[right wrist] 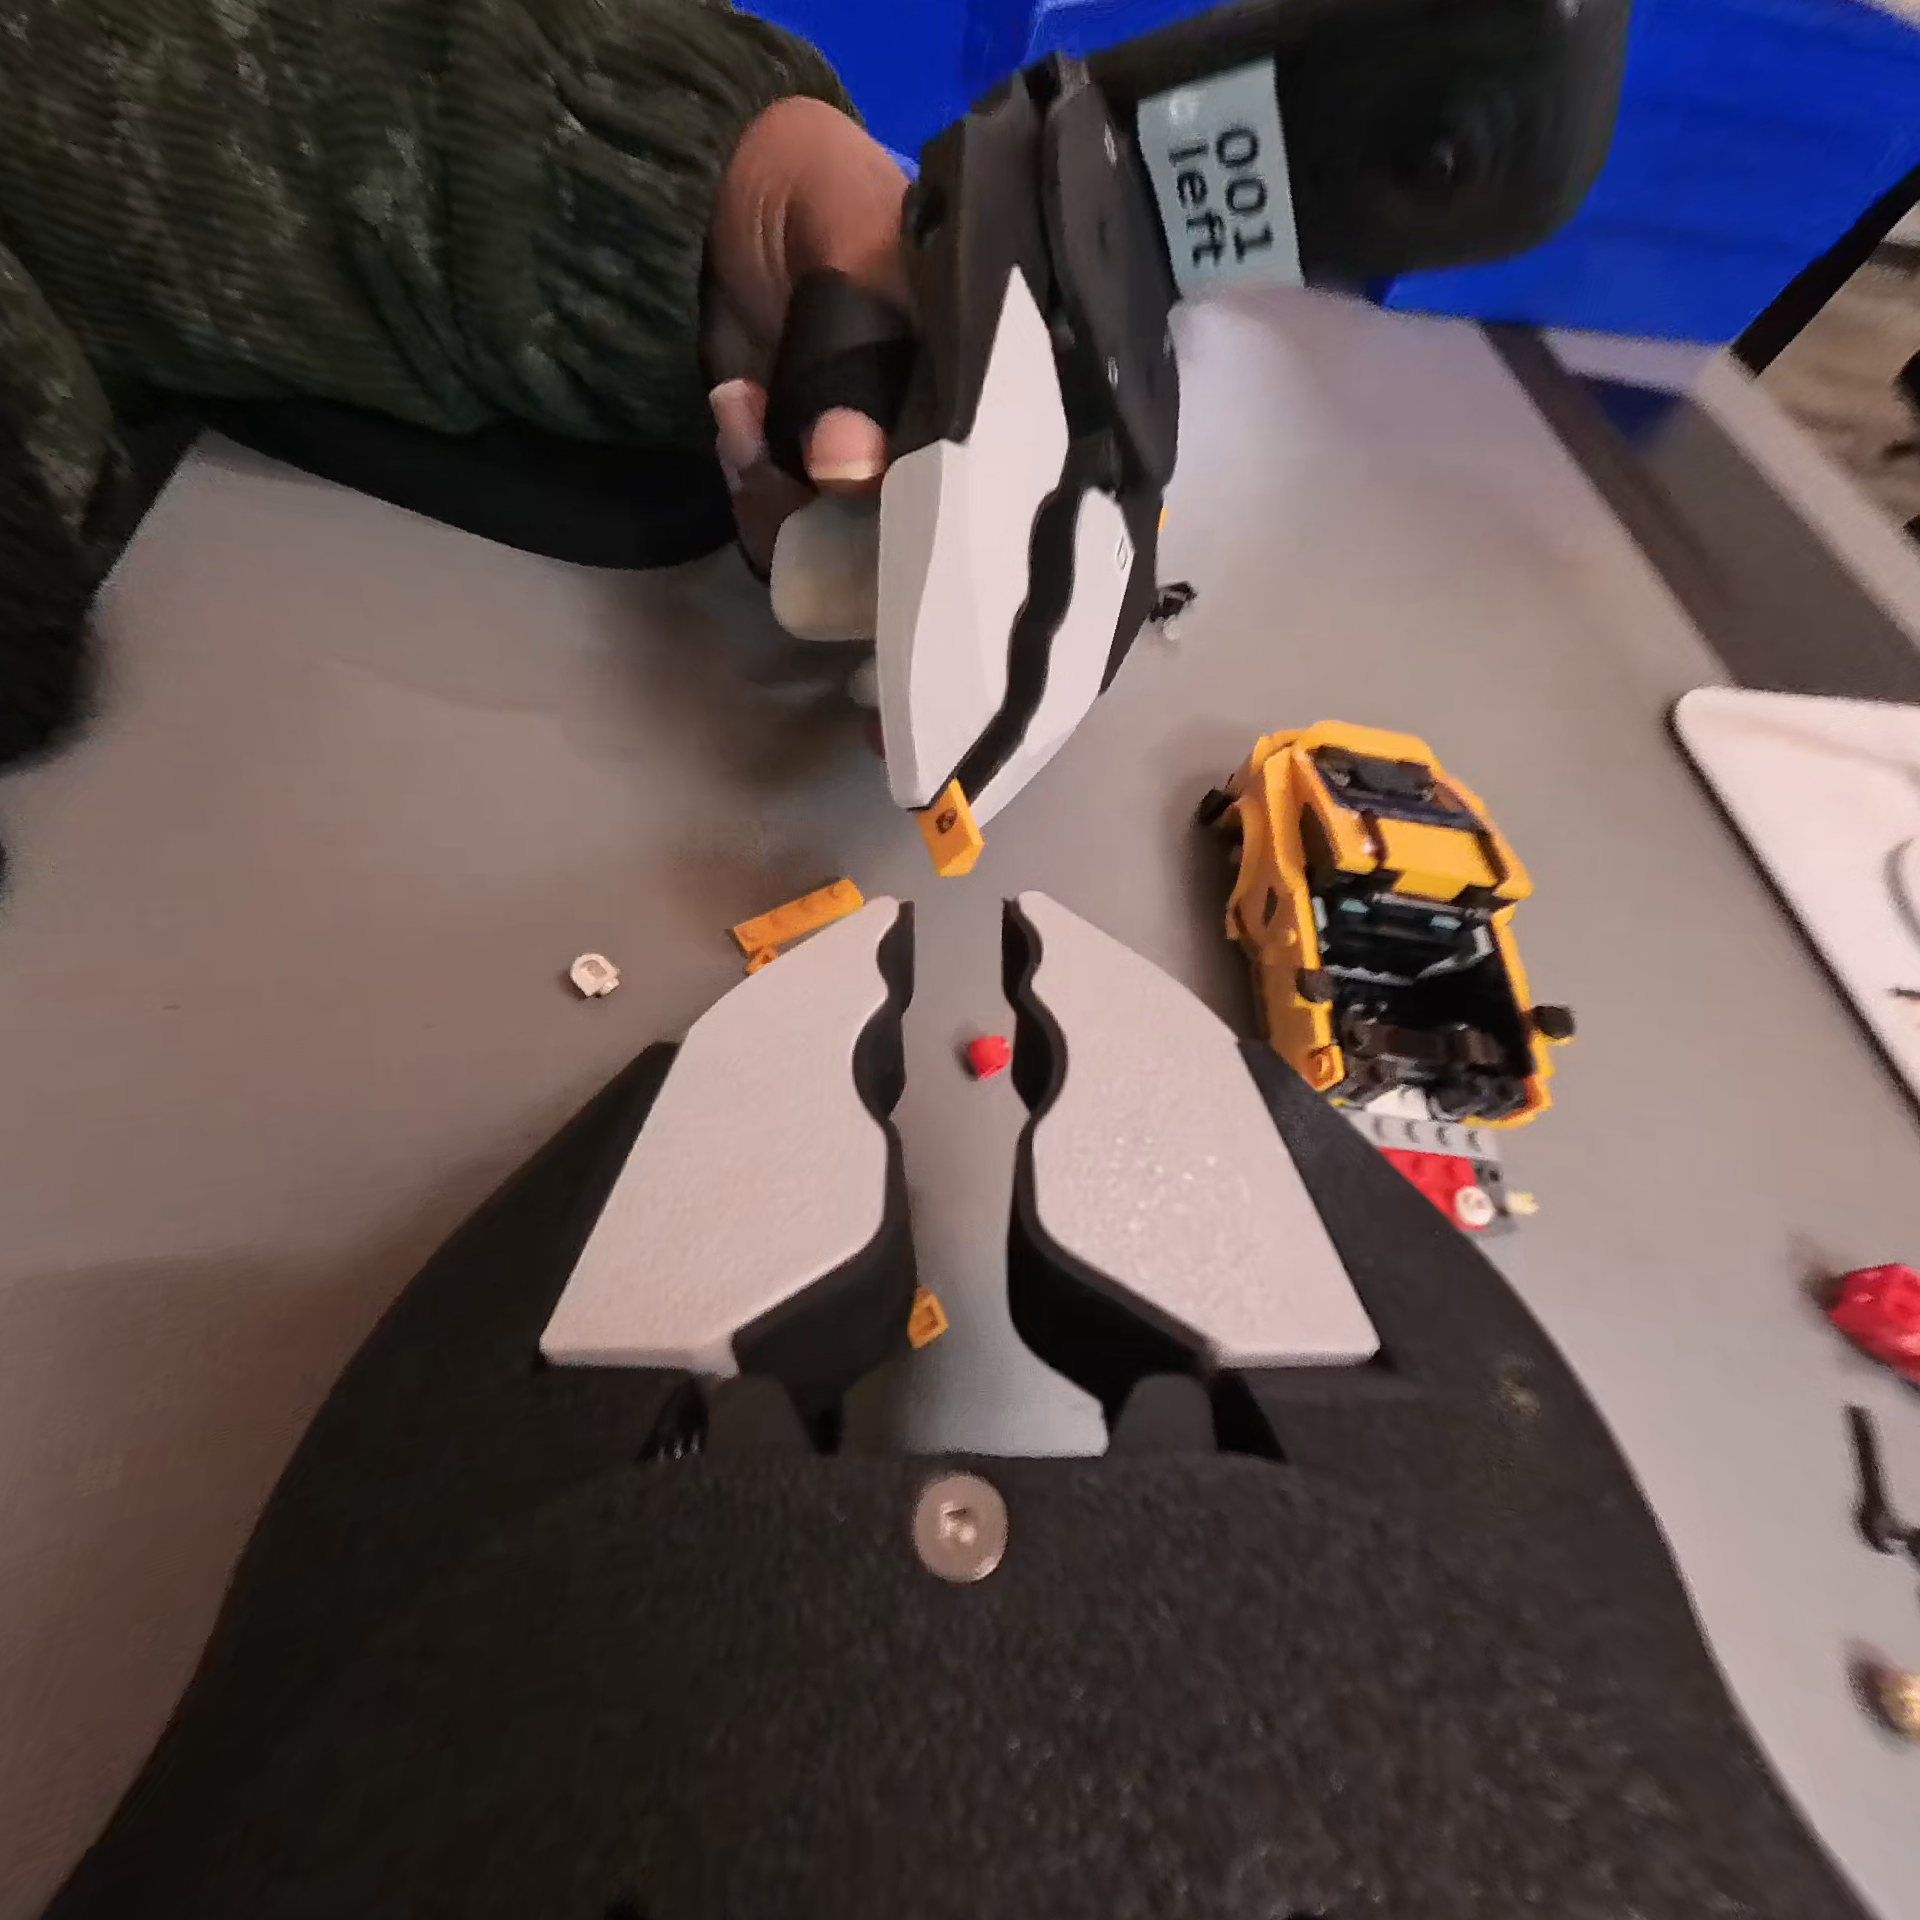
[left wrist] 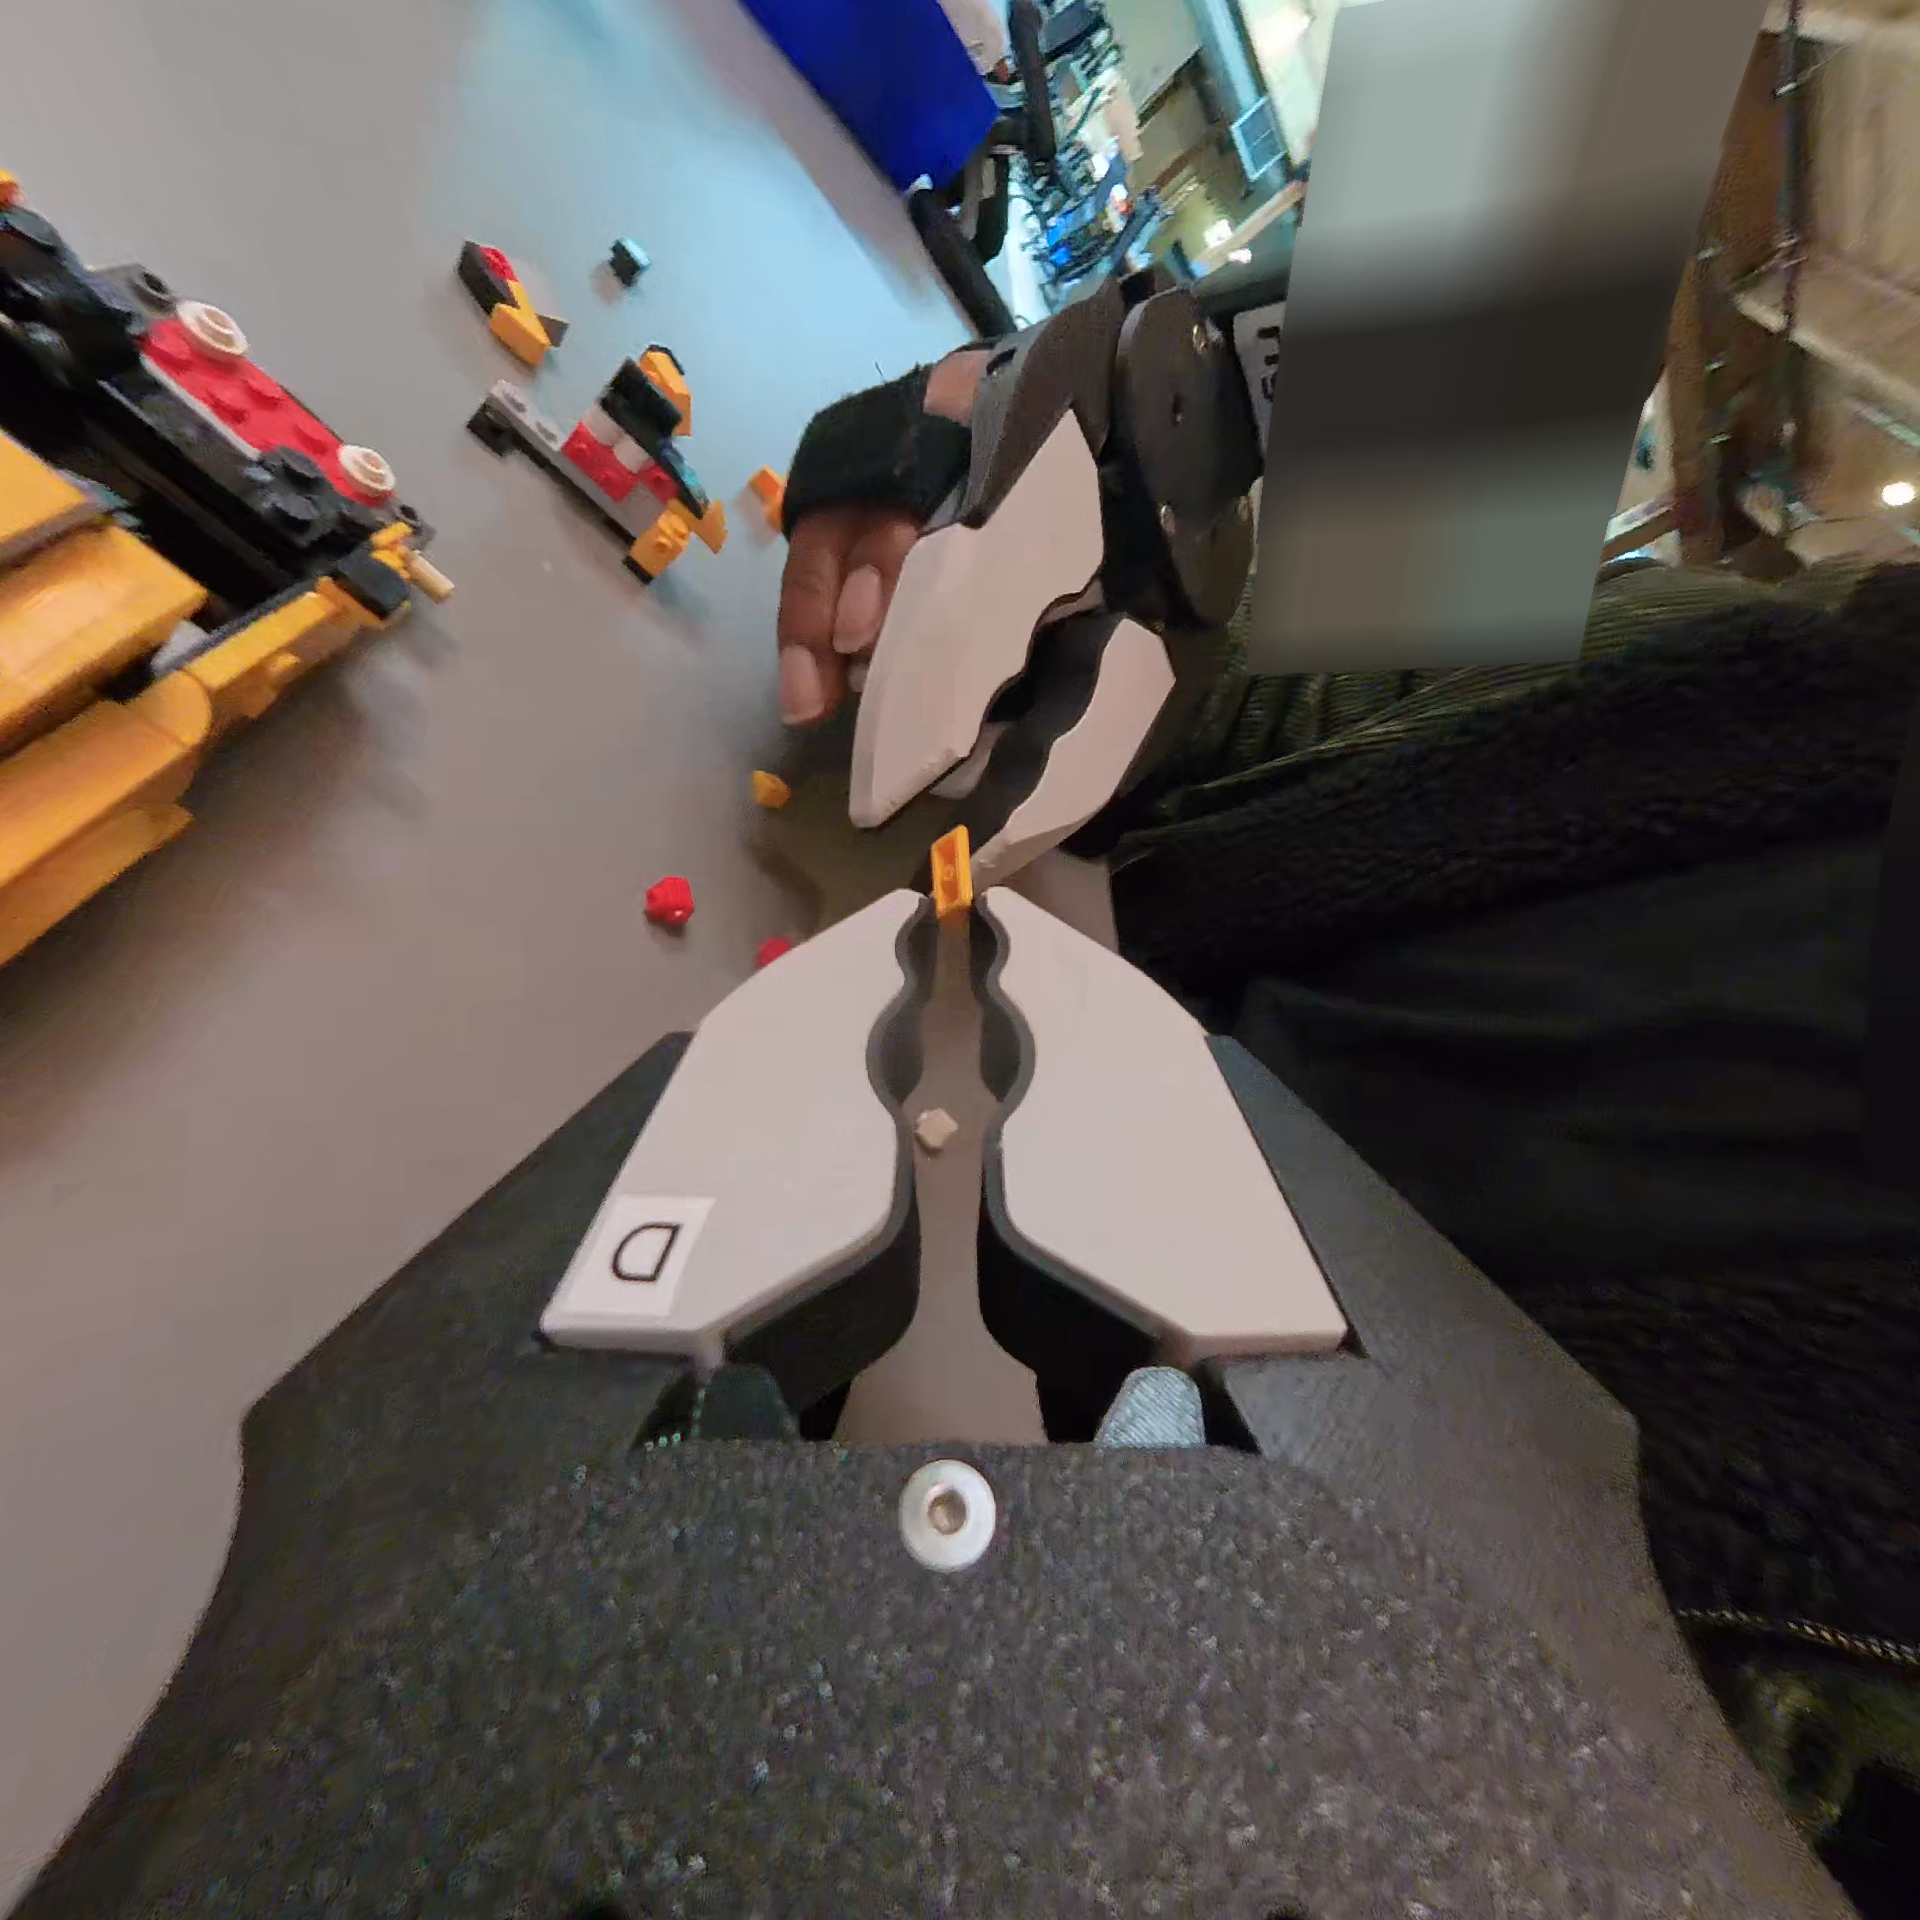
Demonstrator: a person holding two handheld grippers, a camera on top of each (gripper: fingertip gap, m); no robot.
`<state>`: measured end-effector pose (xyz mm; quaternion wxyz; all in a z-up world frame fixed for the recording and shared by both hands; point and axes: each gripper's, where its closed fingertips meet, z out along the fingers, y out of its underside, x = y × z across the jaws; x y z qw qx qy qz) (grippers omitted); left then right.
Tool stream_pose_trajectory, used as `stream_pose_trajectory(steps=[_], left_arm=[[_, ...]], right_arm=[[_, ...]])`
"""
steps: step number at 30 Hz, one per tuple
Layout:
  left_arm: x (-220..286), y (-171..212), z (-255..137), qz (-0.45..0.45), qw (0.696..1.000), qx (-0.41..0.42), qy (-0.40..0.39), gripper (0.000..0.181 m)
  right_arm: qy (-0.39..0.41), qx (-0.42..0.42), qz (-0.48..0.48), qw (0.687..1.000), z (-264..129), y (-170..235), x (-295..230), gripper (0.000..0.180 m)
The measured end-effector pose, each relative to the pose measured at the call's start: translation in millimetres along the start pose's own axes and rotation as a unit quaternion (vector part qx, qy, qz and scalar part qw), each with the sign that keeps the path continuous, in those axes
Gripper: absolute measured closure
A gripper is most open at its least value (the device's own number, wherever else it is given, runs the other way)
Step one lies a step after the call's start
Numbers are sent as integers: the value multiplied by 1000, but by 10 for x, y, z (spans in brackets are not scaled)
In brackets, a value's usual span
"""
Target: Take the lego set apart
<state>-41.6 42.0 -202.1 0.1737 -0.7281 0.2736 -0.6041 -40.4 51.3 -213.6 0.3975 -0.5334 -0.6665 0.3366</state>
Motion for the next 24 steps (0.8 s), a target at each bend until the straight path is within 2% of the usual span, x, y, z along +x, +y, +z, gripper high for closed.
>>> stream_pose_trajectory(steps=[6,10,13,18,21,24], left_arm=[[-1,31,48,-28,999,-3,20,175],[-11,46,59,-25,1000,-7,15,175],[-63,25,52,5,1000,-4,-19,172],[-92,-37,34,106,991,-4,-86,163],[-83,-33,69,141,985,-11,-102,166],[-118,-33,70,148,982,-14,-119,176]], right_arm=[[34,10,-97,995,-2,-88,-60,164],[50,-5,-130,990,-1,-76,-59,170],[38,-10,-93,995,-2,-49,-44,170],[36,-14,-44,998,-20,6,42,170],[35,-14,-35,999,-10,2,41,170],[24,-9,-22,999,-5,-3,20,170]])
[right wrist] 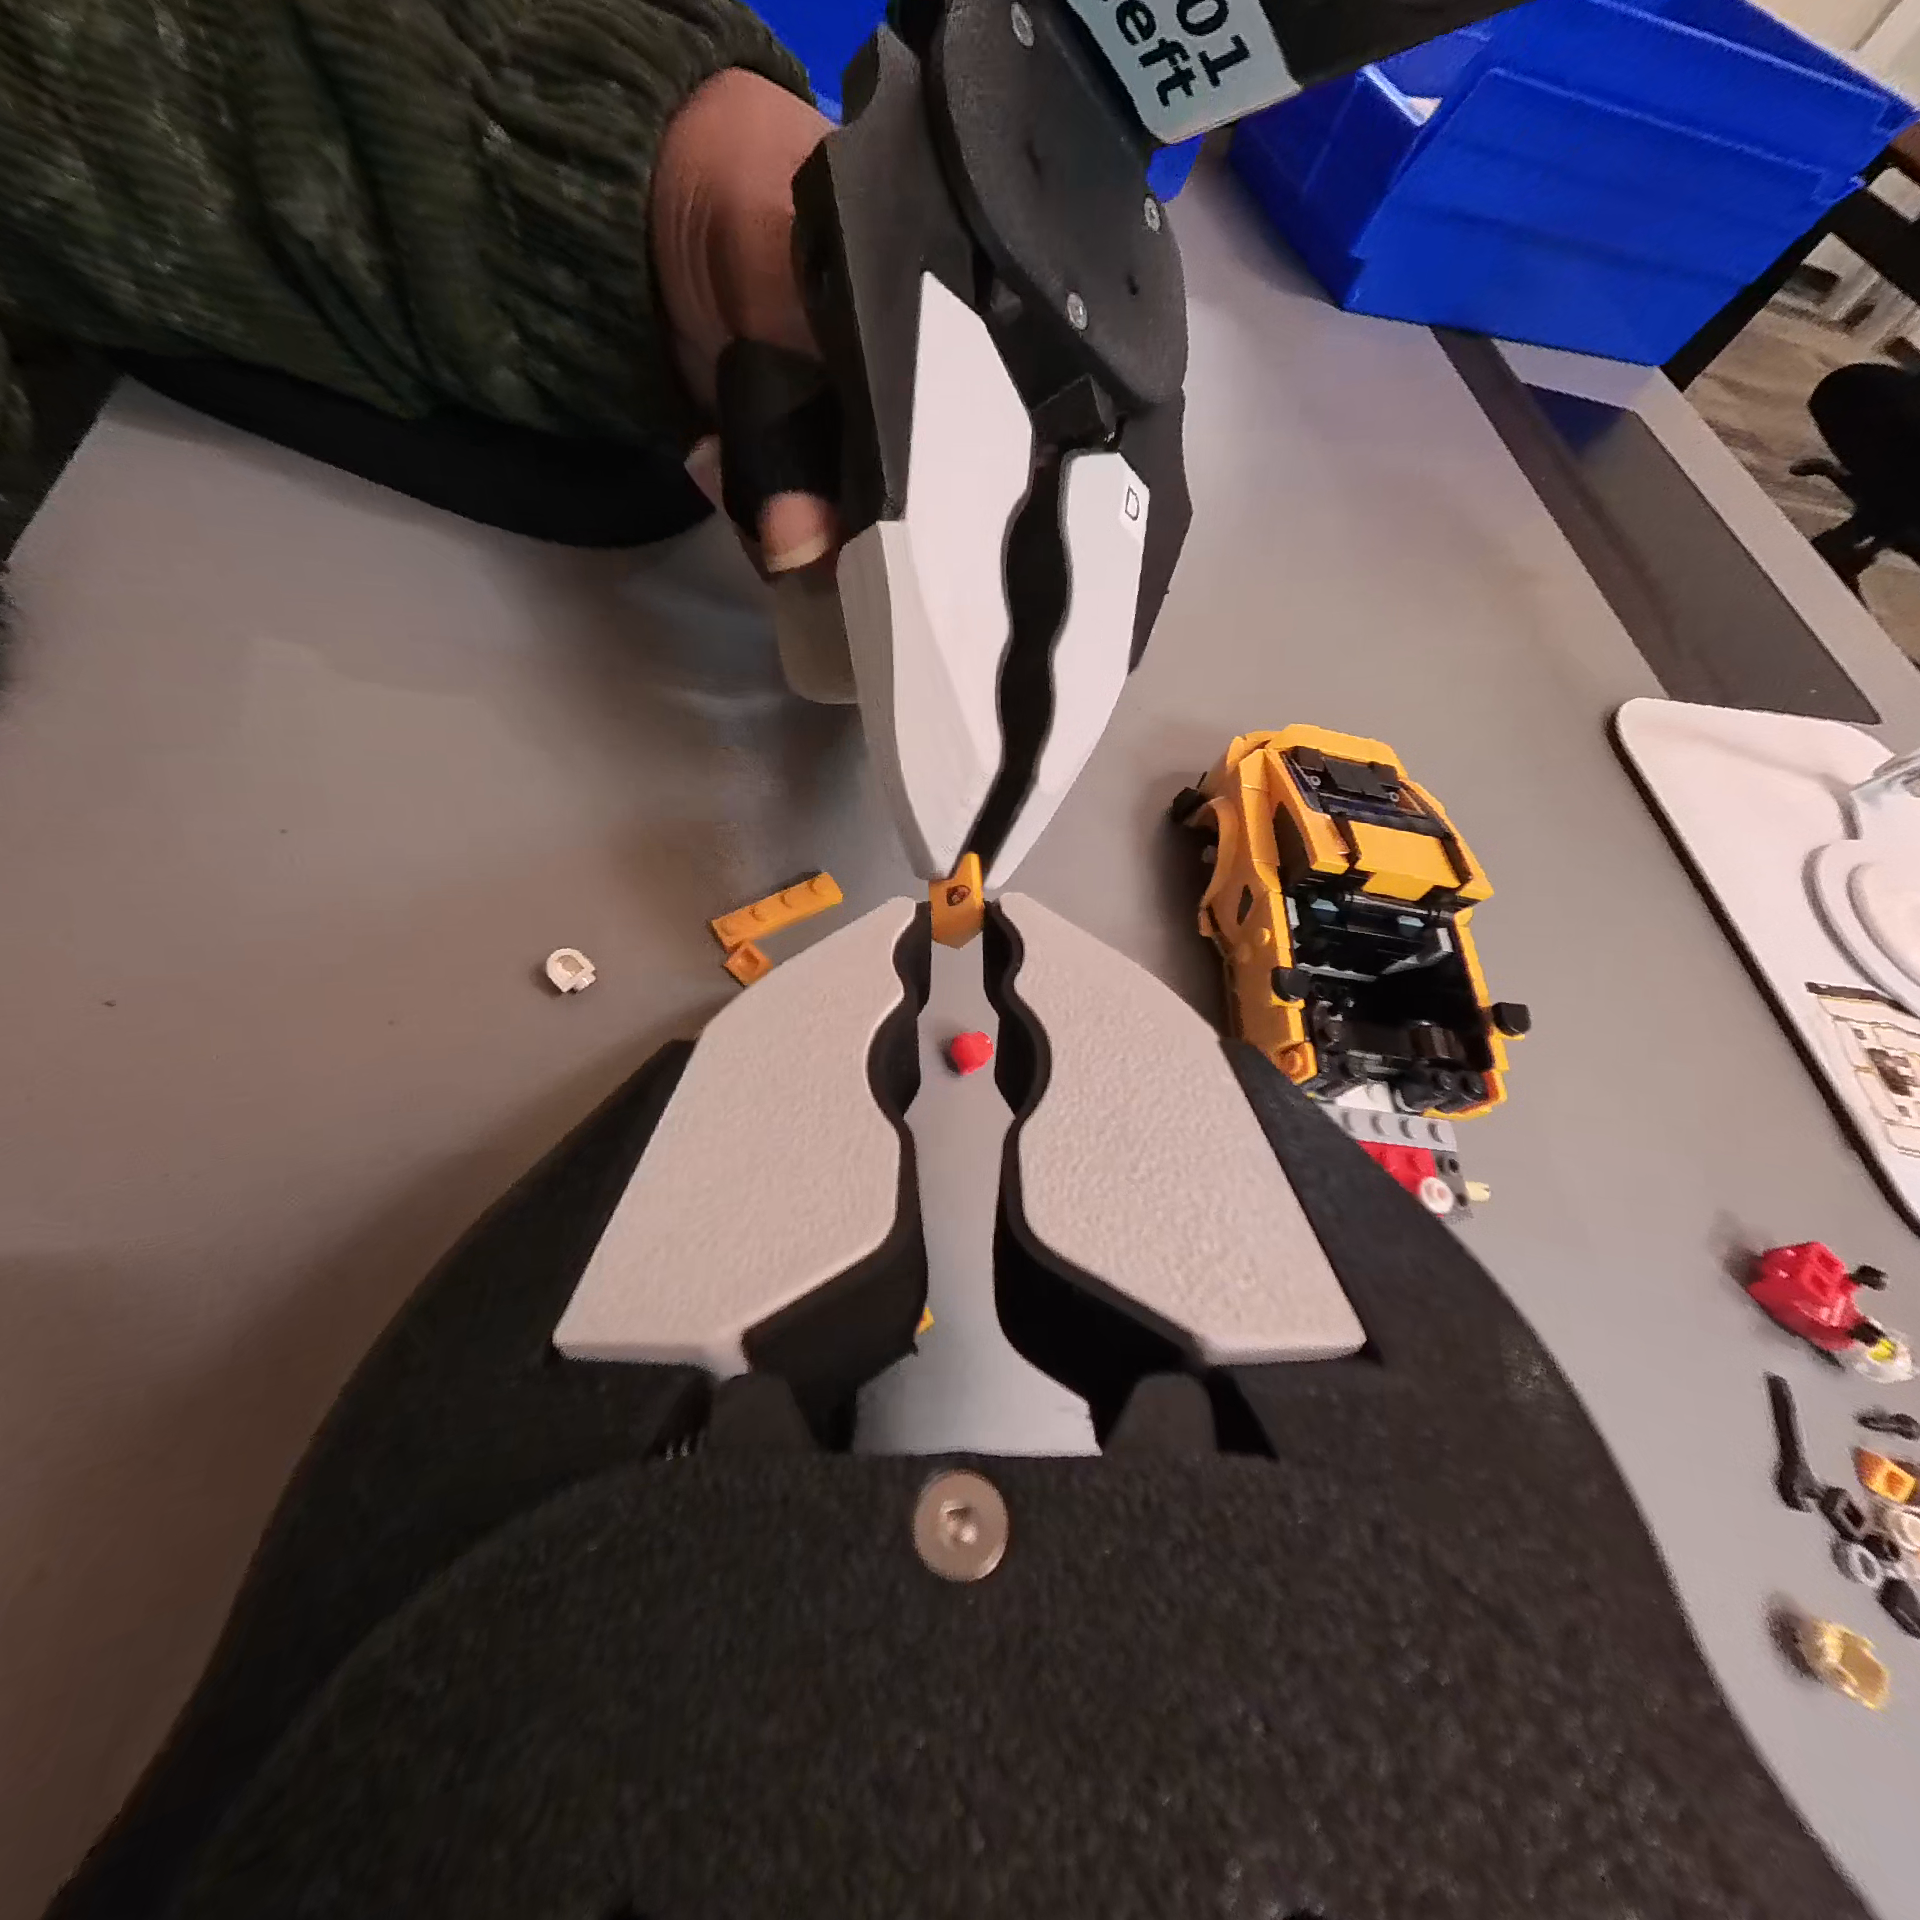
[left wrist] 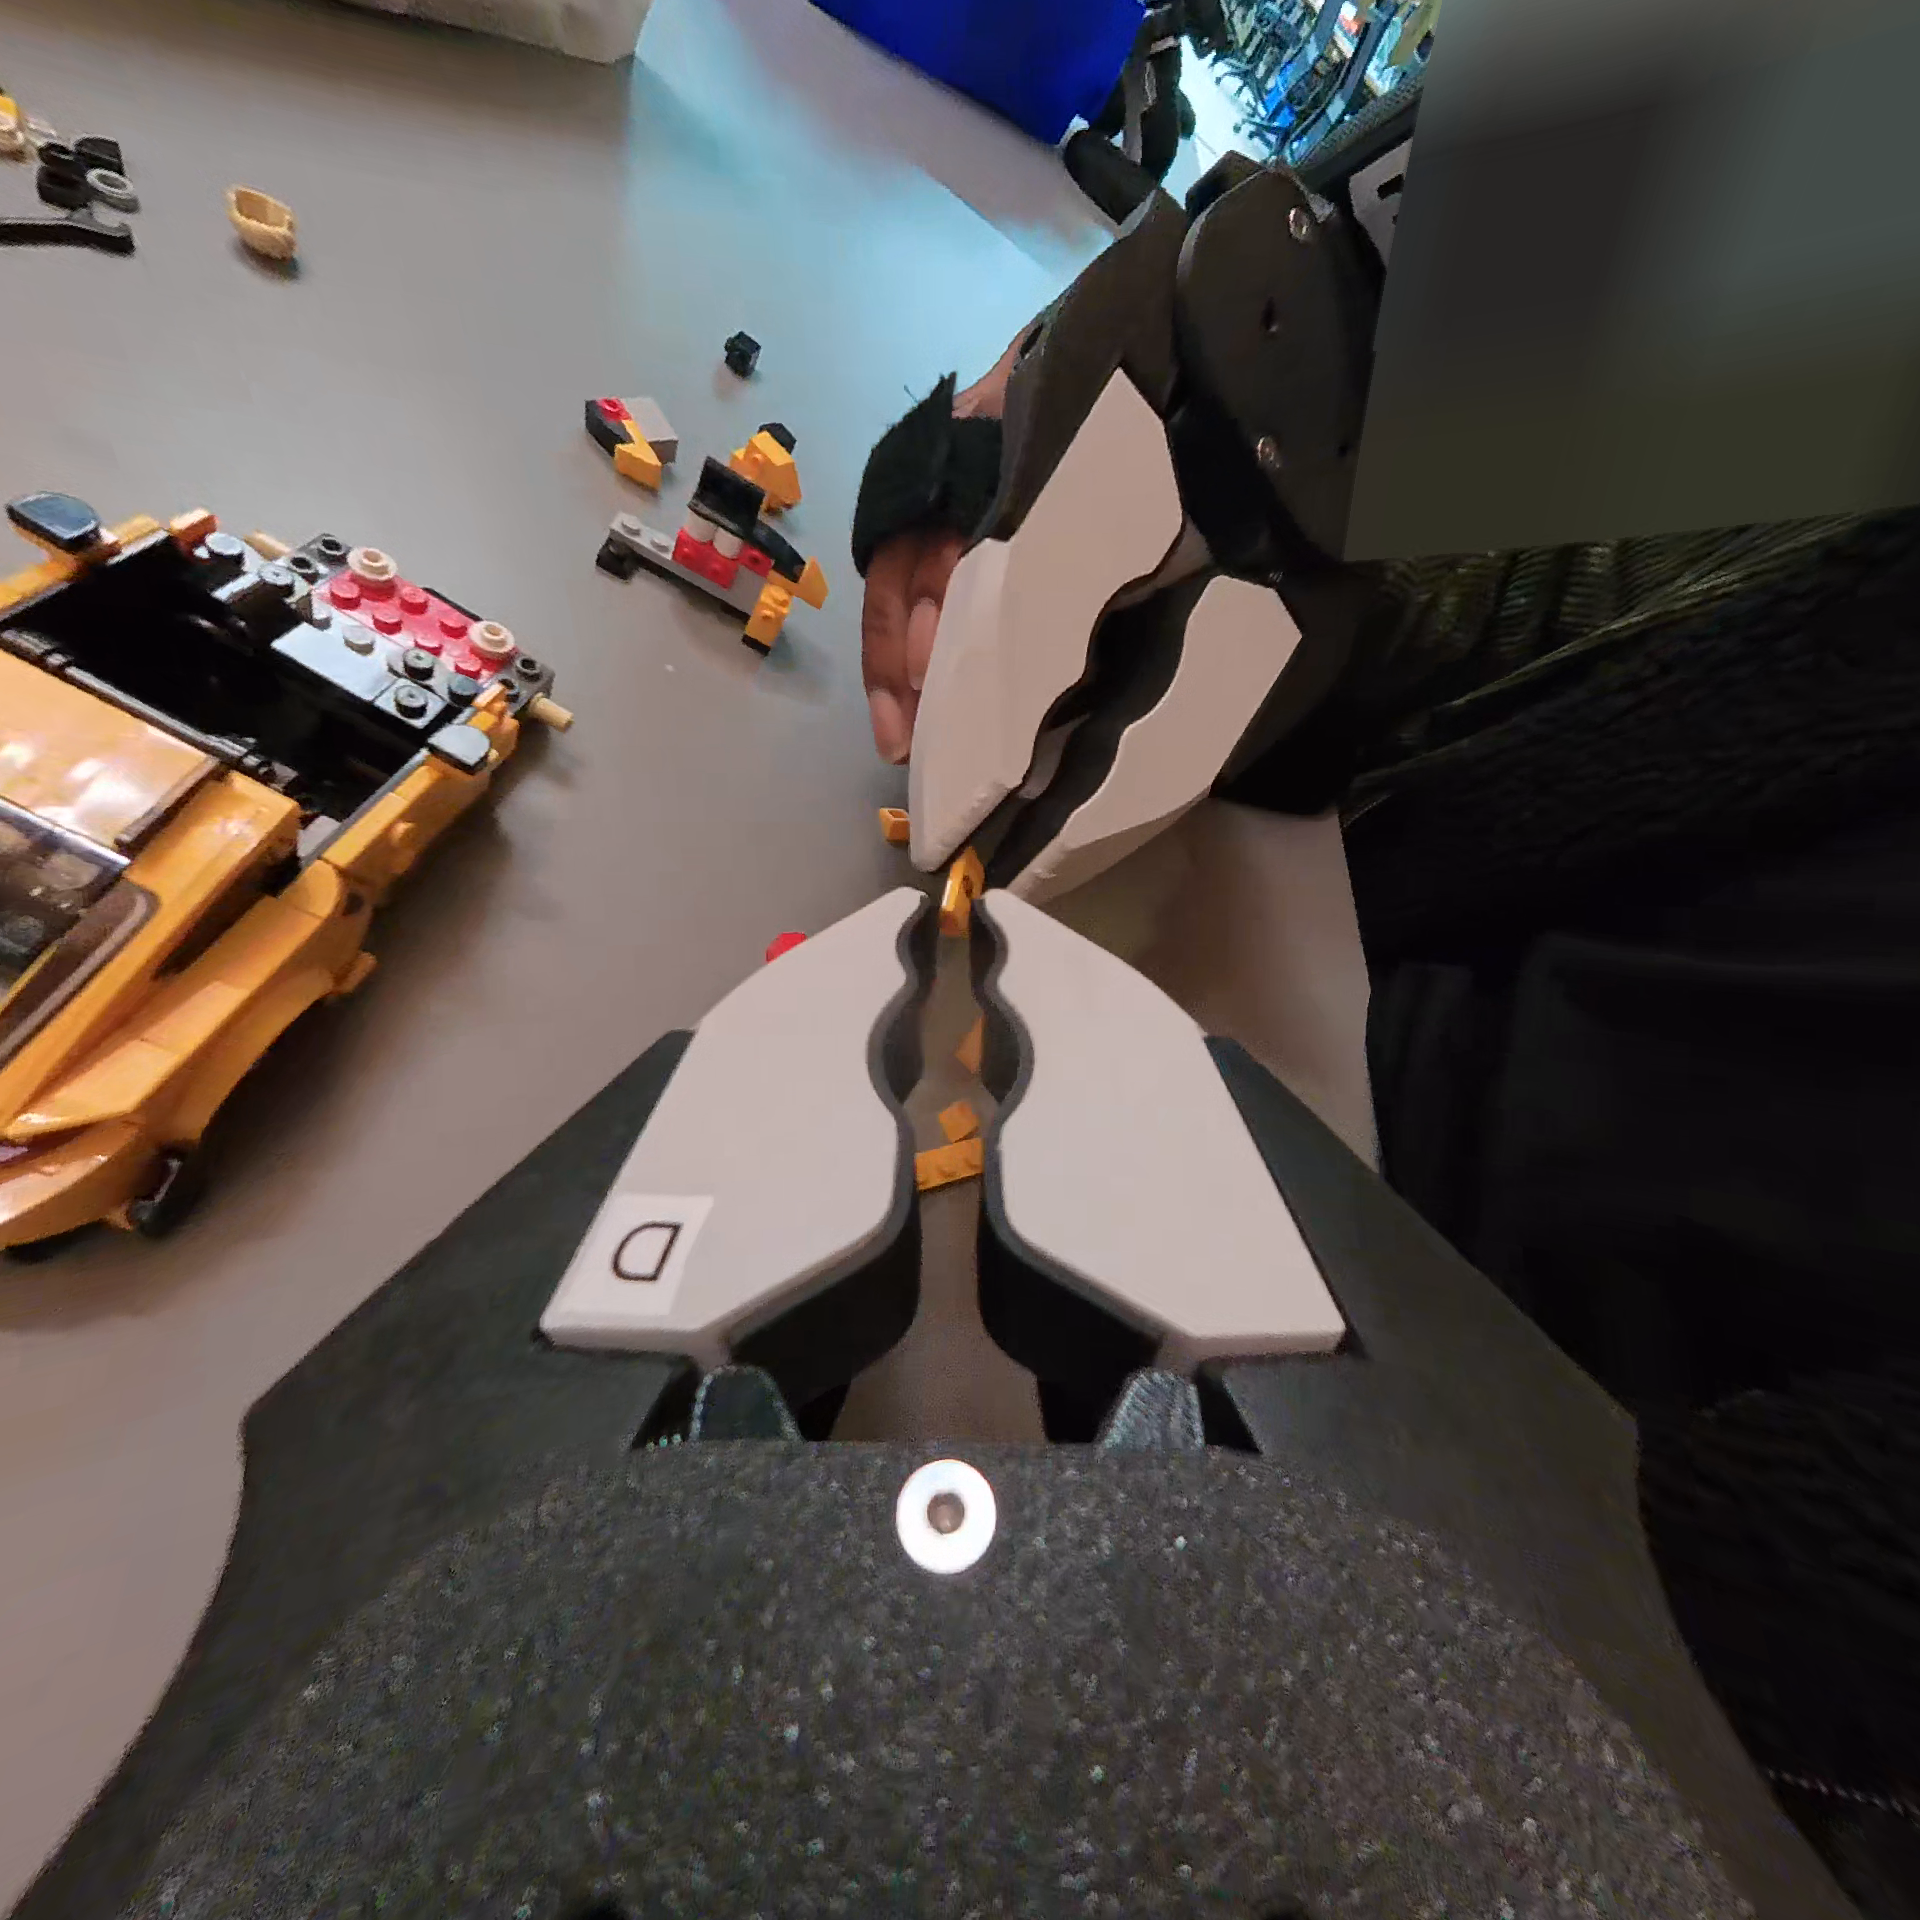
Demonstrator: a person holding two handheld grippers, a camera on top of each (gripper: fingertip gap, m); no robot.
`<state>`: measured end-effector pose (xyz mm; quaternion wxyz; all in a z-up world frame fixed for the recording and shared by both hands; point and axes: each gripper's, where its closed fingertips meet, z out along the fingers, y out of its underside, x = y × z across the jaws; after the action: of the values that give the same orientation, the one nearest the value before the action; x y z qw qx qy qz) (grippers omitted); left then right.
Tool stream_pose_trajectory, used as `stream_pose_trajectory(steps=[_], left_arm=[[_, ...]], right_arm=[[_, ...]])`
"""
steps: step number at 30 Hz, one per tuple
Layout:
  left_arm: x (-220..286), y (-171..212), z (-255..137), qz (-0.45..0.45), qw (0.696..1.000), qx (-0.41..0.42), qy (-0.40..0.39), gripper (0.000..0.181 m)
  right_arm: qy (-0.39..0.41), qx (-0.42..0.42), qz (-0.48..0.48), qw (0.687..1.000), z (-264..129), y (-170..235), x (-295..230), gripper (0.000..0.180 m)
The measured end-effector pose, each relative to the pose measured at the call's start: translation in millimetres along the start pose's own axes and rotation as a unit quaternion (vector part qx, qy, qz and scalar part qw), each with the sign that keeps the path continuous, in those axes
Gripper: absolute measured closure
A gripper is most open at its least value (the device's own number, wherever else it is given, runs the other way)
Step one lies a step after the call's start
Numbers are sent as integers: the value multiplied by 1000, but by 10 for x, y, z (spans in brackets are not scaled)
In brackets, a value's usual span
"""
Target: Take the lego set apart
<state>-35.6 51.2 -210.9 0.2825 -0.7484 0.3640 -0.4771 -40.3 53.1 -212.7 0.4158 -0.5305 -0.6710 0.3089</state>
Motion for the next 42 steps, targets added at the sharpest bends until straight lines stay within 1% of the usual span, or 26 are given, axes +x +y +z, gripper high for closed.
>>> stream_pose_trajectory(steps=[6,13,17,23,27,30,36,40,42], left_arm=[[31,-41,-31,-5,1000,10,11,176],[14,-44,-44,-4,1000,12,9,175],[-10,-49,-41,38,999,10,-18,169],[-64,-42,12,120,989,-10,-85,173],[-70,-55,19,144,984,-11,-100,174],[-72,-42,25,150,983,-17,-104,175],[-92,-27,-8,132,986,-23,-101,175],[-219,-93,-240,119,984,-12,-133,175],[-280,-65,-392,102,984,-20,-142,175]], right_arm=[[-11,19,27,999,-18,-46,8,171],[-16,18,45,999,-25,-34,23,170],[-17,24,66,997,-41,-47,51,170],[-4,1,67,998,2,17,71,171],[-1,-4,70,998,1,33,82,171],[0,-9,67,998,7,48,76,171],[9,-14,62,998,13,67,97,170],[48,-9,72,996,-84,78,274,169],[56,-4,82,995,-163,86,347,169]])
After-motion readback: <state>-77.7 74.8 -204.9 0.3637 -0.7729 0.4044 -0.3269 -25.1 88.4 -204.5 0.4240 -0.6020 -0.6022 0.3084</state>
